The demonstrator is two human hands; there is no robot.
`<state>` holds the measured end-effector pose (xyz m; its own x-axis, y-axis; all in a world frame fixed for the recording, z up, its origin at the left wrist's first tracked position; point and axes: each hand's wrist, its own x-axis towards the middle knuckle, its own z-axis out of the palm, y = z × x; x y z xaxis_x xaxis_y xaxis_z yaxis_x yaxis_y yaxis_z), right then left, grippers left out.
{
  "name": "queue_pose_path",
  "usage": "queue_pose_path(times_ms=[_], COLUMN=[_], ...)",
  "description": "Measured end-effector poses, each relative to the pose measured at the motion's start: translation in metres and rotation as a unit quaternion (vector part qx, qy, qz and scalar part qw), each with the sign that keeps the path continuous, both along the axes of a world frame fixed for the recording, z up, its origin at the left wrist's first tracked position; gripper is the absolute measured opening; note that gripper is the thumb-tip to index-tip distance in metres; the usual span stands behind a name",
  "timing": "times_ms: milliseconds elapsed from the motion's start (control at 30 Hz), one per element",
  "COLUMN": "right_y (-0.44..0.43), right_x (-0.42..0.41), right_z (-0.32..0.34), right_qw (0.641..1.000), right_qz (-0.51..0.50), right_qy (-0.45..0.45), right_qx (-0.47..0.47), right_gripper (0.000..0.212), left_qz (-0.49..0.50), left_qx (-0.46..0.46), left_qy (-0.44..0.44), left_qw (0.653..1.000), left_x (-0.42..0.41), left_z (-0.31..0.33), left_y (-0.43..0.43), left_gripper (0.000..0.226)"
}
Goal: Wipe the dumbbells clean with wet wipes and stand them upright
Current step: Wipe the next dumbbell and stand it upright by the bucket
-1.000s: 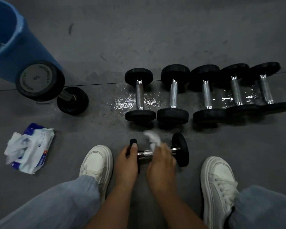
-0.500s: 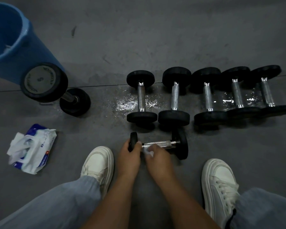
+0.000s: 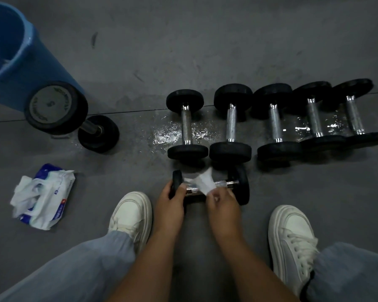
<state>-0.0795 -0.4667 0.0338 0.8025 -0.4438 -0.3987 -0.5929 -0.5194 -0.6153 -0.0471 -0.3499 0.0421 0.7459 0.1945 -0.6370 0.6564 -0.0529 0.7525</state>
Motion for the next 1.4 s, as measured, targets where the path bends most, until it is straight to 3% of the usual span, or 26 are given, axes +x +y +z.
queue_pose_path(times_ms=[33,100,200,267,333,400,433,500,567,633,700,767,833,933,1000,1100,1200,1267,1333,1400], right_y=[-0.004,-0.001,0.005,0.004,0.009,0.020,0.023,0.020,0.012,0.007,0.010,0.012,0.007,-0.001,-0.004,-0.003,0.002,0.005,0.005,-0.002], right_x=[0.002,0.007,0.019,0.026,0.020,-0.002,-0.011,-0.013,0.007,0.029,0.034,0.020,0.007,0.022,0.045,0.054,0.027,0.018,0.022,0.033], right_z=[0.003,0.010,0.020,0.015,0.007,-0.001,-0.004,0.003,0.007,0.012,0.013,0.007,0.009,0.019,0.024,0.017,0.004,0.003,0.007,0.003], right_qw=[0.999,0.994,0.999,1.000,0.991,0.964,0.965,0.990,0.996,0.992,0.996,0.995,0.994,0.996,0.990,0.997,0.994,0.991,0.996,0.997], right_qz=[0.004,0.029,-0.030,-0.022,0.027,0.131,0.131,0.044,-0.042,-0.045,0.014,0.069,0.047,-0.064,-0.071,-0.023,0.096,0.130,0.082,-0.038], right_qy=[0.031,0.086,0.014,0.008,0.124,0.230,0.225,0.129,0.008,-0.063,-0.049,0.042,0.092,-0.059,-0.119,-0.055,0.058,0.028,-0.033,-0.070], right_qx=[0.023,0.061,0.015,-0.002,0.042,0.029,0.017,0.040,0.075,0.098,0.070,0.060,0.038,-0.008,-0.035,-0.040,-0.012,0.018,0.009,0.000], right_gripper=[0.007,0.019,0.034,0.029,0.014,0.020,0.023,0.009,0.021,0.035,0.034,0.021,0.010,0.013,0.018,0.016,0.014,0.013,0.016,0.014], left_qz=[0.000,-0.005,-0.019,-0.023,-0.018,-0.002,0.002,0.008,0.013,0.007,-0.009,-0.012,-0.008,-0.013,-0.013,-0.015,-0.018,-0.020,-0.018,-0.011], left_qx=[0.002,0.004,0.014,0.024,0.020,0.005,0.002,-0.004,-0.007,-0.001,0.011,0.024,0.021,0.023,0.017,0.020,0.024,0.025,0.028,0.021], left_qy=[0.003,0.011,0.008,0.006,0.007,0.011,0.011,0.009,0.008,0.008,0.005,0.005,0.002,0.007,0.005,0.007,0.003,0.003,0.004,0.005], left_qw=[1.000,1.000,1.000,0.999,1.000,1.000,1.000,1.000,1.000,1.000,1.000,1.000,1.000,1.000,1.000,1.000,1.000,0.999,0.999,1.000], left_x=[0.001,0.001,-0.002,-0.002,-0.001,0.000,0.000,-0.001,-0.002,-0.001,0.001,0.001,-0.001,-0.002,-0.001,0.002,-0.001,-0.003,-0.003,-0.001], left_z=[0.000,-0.002,-0.003,-0.003,-0.003,-0.003,-0.004,-0.007,-0.008,-0.009,-0.008,-0.008,-0.009,-0.010,-0.008,-0.006,-0.008,-0.009,-0.009,-0.009], left_y=[0.000,0.001,0.003,0.002,0.001,0.001,0.001,0.000,0.000,0.000,0.001,0.002,0.002,0.002,0.002,0.001,0.002,0.002,0.003,0.003], left_gripper=[0.014,0.018,0.031,0.031,0.023,0.016,0.015,0.012,0.011,0.010,0.012,0.023,0.026,0.024,0.024,0.030,0.042,0.039,0.033,0.029])
